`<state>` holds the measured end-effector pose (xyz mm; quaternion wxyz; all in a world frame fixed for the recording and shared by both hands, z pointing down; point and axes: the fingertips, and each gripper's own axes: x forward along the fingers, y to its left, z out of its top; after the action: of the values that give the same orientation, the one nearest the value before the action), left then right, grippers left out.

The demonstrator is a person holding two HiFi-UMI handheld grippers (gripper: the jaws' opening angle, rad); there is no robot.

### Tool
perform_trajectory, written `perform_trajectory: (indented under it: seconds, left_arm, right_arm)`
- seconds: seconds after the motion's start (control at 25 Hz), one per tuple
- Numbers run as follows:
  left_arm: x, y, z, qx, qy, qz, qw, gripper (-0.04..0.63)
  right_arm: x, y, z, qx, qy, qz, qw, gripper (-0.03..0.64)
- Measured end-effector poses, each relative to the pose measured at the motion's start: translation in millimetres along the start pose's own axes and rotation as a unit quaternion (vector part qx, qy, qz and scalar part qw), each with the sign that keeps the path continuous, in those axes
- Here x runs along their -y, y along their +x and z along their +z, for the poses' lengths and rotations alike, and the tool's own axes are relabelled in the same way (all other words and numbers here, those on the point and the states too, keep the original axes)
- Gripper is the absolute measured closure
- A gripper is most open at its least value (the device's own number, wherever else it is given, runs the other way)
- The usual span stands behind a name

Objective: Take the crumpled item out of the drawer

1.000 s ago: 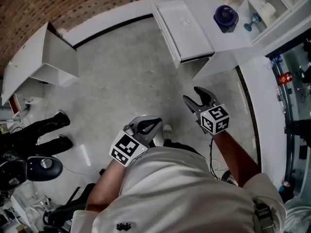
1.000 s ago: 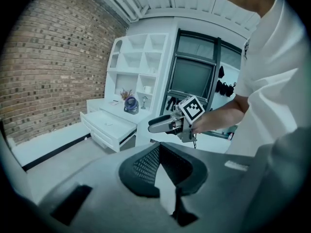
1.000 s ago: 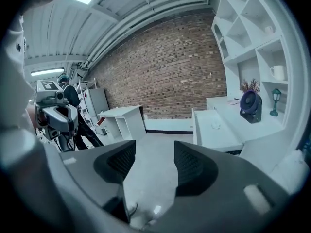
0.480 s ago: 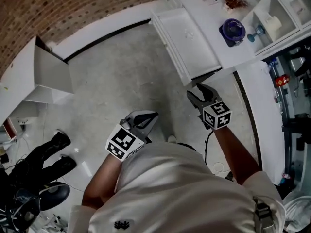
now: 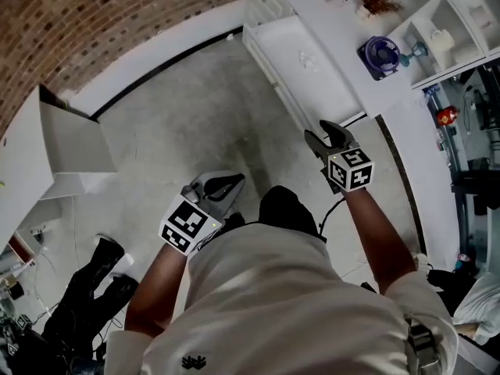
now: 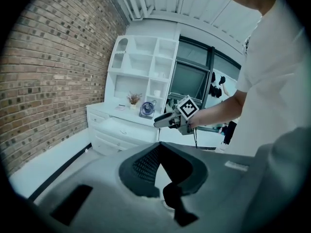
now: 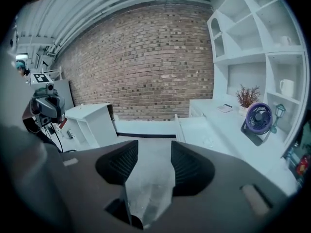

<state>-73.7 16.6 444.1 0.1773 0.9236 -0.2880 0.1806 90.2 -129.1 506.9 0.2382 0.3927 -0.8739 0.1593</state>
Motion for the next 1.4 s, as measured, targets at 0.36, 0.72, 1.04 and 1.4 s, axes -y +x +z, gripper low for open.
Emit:
perform_trajectory:
  seconds: [0.36,0.72,1.04,1.4]
  left_arm:
    - [-81.1,32.7,27.4,0.0,-0.013,0.001,0.9999,0.589]
    - [-156.5,98.8,89.4,-0.016,-0.021,0.012,0.9996,0.589]
    - [-200.2,156.6,112.8,-0.042,-0.044,0.023,0.9979,0.589]
    - [-240.0,188.1,114.9,-0.072,-0.064,0.04,0.9945,0.59]
  right_arm:
    - [85.5,90.6,26.7,-0.017,0.008,-0.032,0.999,0.396]
    - [199.3,193.2,10.1,-0.094,0.014,-0.043,0.995,0.393]
    - [278.9,270.2,-14.5,-0.141,0.033,-0.054,0.988,0.379]
    - [331.5,333.1,-57.1,-0.189,0.059,-0.07,0.978,0.374]
